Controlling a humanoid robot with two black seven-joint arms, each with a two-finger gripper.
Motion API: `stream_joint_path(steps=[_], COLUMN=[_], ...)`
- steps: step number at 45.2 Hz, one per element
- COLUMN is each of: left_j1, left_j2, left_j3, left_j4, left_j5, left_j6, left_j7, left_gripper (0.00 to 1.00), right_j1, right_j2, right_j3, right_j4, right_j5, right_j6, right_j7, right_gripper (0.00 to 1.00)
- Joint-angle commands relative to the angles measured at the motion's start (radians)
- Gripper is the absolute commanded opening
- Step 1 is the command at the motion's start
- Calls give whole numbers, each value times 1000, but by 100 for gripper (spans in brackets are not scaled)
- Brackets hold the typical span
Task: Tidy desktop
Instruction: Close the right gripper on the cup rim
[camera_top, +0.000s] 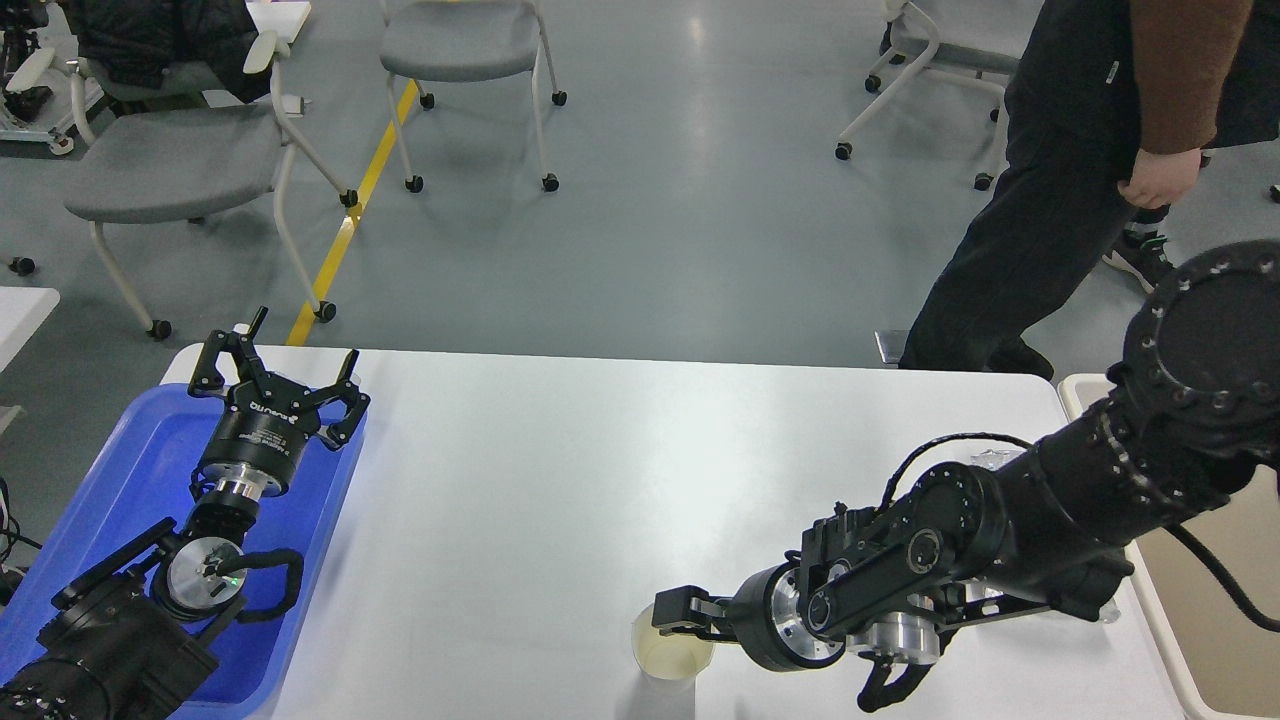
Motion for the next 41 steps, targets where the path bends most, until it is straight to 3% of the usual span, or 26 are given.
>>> stream_joint_path(steps=[1,25,36,41], left_j1=[0,0,0,0], left_j2=[0,0,0,0], left_j3=[0,0,0,0], left_j4=[0,0,0,1], left_j5=[0,0,2,0], left_j6=[0,0,0,0], left_j7=[0,0,0,0], left_gripper=[100,100,100,100], right_j1=[-48,-134,-134,-134], right_j2=[0,0,0,0], right_j3=[18,19,15,11], right_j4=[-31,-74,-74,-74], right_j5=[0,-58,-66,-89], right_j6=[-8,-43,-60,-62], right_j7=[18,45,52,52], right_gripper=[100,96,76,60])
